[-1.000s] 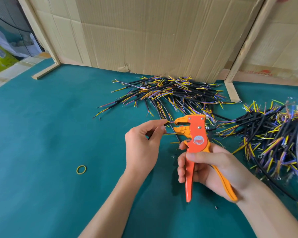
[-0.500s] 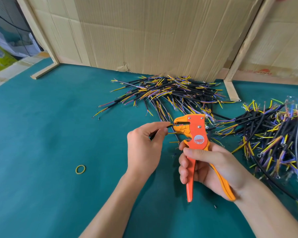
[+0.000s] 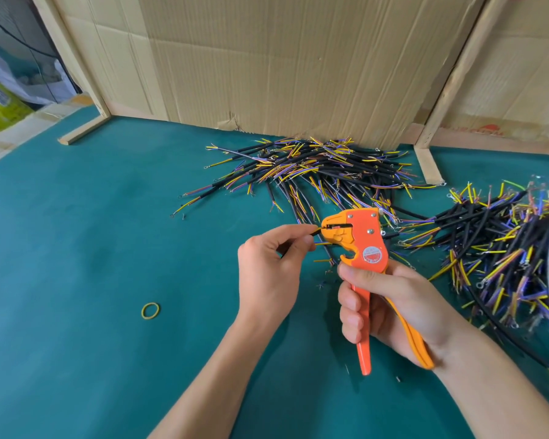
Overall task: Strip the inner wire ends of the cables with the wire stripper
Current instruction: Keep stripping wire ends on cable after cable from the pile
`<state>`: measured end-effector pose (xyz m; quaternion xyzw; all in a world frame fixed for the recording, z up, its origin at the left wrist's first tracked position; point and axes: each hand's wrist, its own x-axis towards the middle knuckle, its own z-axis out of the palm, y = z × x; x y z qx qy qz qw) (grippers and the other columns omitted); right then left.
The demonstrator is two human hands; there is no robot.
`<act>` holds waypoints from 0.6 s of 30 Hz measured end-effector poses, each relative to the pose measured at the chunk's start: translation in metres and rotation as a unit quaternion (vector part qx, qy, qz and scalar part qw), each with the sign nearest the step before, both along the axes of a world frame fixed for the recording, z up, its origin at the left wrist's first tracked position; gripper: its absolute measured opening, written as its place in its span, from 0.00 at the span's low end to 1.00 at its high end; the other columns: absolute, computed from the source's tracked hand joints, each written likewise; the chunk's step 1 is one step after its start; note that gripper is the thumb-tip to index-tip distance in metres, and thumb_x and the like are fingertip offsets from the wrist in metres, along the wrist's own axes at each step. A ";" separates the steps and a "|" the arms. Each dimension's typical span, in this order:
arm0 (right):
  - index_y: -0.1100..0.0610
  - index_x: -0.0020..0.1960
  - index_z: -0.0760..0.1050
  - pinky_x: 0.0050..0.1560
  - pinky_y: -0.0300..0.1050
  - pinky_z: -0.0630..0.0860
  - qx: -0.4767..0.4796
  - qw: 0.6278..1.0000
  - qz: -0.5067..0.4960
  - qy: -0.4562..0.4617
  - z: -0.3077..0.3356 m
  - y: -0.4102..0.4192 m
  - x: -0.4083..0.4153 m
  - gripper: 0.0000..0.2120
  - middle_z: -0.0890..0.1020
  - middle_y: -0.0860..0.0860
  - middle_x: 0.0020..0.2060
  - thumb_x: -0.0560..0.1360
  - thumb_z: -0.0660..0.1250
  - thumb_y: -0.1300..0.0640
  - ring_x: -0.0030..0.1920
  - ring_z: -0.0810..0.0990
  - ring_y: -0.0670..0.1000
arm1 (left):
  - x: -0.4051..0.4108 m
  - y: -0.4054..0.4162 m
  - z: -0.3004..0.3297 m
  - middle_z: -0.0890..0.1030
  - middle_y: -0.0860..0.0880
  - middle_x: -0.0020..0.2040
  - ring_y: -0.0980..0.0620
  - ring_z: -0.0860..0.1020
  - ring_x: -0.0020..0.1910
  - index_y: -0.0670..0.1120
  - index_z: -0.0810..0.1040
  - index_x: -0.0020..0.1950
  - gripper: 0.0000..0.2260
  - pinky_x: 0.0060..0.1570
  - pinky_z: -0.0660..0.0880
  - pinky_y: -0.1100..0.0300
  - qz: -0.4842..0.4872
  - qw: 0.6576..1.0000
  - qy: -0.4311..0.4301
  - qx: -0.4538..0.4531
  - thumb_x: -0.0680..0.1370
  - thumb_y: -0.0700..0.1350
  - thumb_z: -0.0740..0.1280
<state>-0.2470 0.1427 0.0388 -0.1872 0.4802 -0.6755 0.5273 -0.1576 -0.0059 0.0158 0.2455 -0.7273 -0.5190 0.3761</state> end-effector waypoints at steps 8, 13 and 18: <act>0.60 0.30 0.66 0.20 0.39 0.63 0.042 0.997 -0.060 0.030 0.000 -0.004 0.003 0.21 0.63 0.53 0.21 0.71 0.73 0.50 0.17 0.61 0.51 | -0.002 0.001 -0.003 0.85 0.54 0.36 0.55 0.78 0.32 0.56 0.86 0.46 0.12 0.38 0.77 0.57 -0.023 0.999 0.016 0.040 0.77 0.38 0.72; 0.61 0.41 0.77 0.27 0.48 0.74 -0.029 0.997 -0.051 -0.056 -0.002 -0.004 0.002 0.17 0.76 0.60 0.32 0.64 0.82 0.57 0.26 0.74 0.56 | -0.002 -0.001 -0.002 0.85 0.52 0.36 0.56 0.73 0.30 0.54 0.84 0.46 0.11 0.33 0.72 0.62 -0.043 0.996 0.024 0.069 0.78 0.37 0.71; 0.62 0.50 0.78 0.39 0.56 0.82 -0.050 0.989 -0.111 -0.087 0.001 0.004 -0.011 0.18 0.81 0.66 0.41 0.62 0.78 0.63 0.37 0.81 0.61 | -0.002 -0.005 -0.006 0.86 0.51 0.39 0.53 0.72 0.28 0.52 0.74 0.55 0.06 0.29 0.69 0.65 -0.039 0.995 0.002 0.095 0.81 0.42 0.68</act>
